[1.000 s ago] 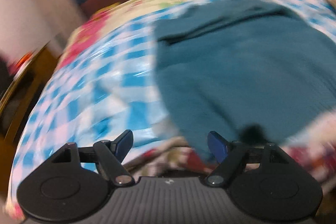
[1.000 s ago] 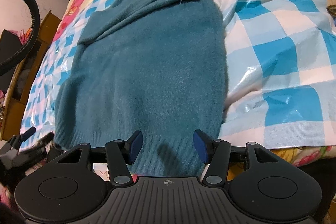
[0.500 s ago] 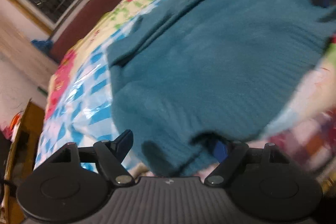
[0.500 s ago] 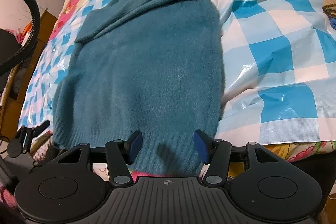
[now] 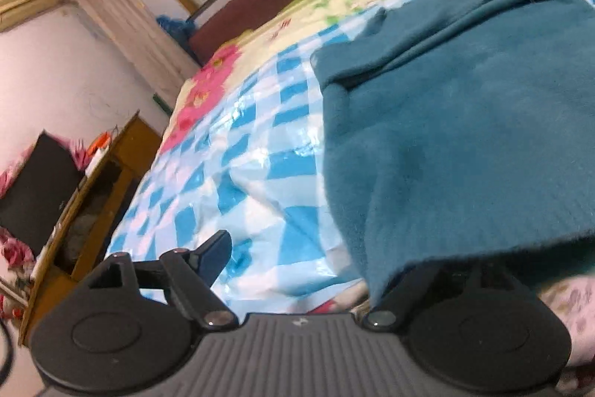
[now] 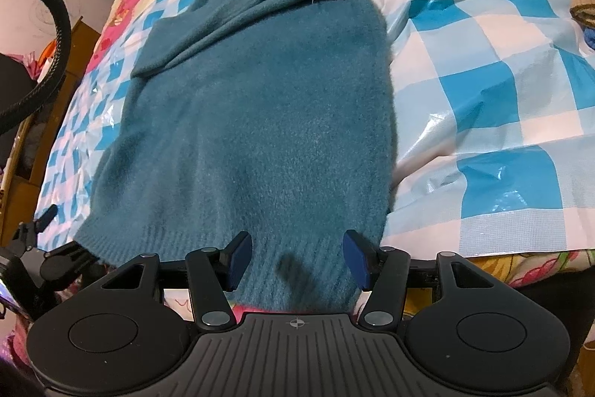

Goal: Fold small clothes

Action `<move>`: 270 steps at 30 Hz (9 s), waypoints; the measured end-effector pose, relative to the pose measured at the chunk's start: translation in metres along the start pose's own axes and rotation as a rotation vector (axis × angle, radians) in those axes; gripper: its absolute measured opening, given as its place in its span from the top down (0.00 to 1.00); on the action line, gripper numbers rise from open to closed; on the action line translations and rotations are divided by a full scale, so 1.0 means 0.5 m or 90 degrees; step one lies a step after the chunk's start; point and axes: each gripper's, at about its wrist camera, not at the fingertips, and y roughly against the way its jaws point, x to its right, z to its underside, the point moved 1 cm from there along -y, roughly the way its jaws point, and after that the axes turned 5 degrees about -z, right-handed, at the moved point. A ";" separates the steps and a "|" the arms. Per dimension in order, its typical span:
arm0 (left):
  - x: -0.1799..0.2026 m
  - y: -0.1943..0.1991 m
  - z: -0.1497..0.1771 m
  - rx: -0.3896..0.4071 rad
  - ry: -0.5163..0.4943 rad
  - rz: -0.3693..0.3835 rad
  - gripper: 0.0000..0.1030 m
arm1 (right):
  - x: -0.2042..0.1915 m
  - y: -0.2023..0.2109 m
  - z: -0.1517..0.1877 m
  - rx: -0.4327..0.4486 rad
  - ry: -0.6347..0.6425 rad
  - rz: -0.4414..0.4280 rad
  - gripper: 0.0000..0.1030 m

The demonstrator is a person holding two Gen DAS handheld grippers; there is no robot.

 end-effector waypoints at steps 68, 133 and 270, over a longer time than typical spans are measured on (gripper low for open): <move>-0.209 -0.168 -0.195 -0.083 0.500 0.492 0.87 | 0.013 0.046 -0.213 0.242 -0.153 -0.315 0.87; -0.136 -0.489 -0.280 -0.109 0.451 0.246 0.70 | 0.048 -0.183 -0.526 0.282 -0.005 0.023 0.47; -0.087 -0.286 -0.124 -0.113 0.407 0.255 0.54 | -0.288 -0.373 -0.374 0.092 0.205 -0.029 0.73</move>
